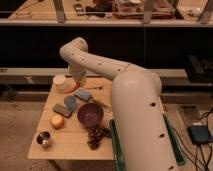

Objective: Place pepper in plastic cup

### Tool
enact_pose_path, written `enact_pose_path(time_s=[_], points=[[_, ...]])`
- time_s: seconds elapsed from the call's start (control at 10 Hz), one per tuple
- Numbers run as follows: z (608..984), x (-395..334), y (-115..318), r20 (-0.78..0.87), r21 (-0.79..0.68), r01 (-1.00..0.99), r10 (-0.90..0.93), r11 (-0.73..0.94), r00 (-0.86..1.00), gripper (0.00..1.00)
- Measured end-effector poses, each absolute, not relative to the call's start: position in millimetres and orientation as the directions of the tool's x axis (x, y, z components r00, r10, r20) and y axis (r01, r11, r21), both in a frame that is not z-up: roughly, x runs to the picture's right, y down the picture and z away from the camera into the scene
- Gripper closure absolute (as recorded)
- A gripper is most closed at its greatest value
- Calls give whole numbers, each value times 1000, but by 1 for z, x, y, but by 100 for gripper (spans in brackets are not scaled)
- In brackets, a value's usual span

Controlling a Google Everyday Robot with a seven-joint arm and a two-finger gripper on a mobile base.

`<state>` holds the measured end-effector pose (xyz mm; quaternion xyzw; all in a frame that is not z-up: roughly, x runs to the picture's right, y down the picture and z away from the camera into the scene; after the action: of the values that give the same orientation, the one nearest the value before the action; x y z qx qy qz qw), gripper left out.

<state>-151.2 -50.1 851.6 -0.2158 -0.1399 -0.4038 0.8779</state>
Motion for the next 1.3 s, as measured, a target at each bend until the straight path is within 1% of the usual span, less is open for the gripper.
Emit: enact_pose_path(time_s=[0.9, 1.3], points=[[848, -173, -31, 448, -234, 844, -717, 482, 534, 100], [853, -171, -34, 453, -222, 855, -727, 468, 516, 100]])
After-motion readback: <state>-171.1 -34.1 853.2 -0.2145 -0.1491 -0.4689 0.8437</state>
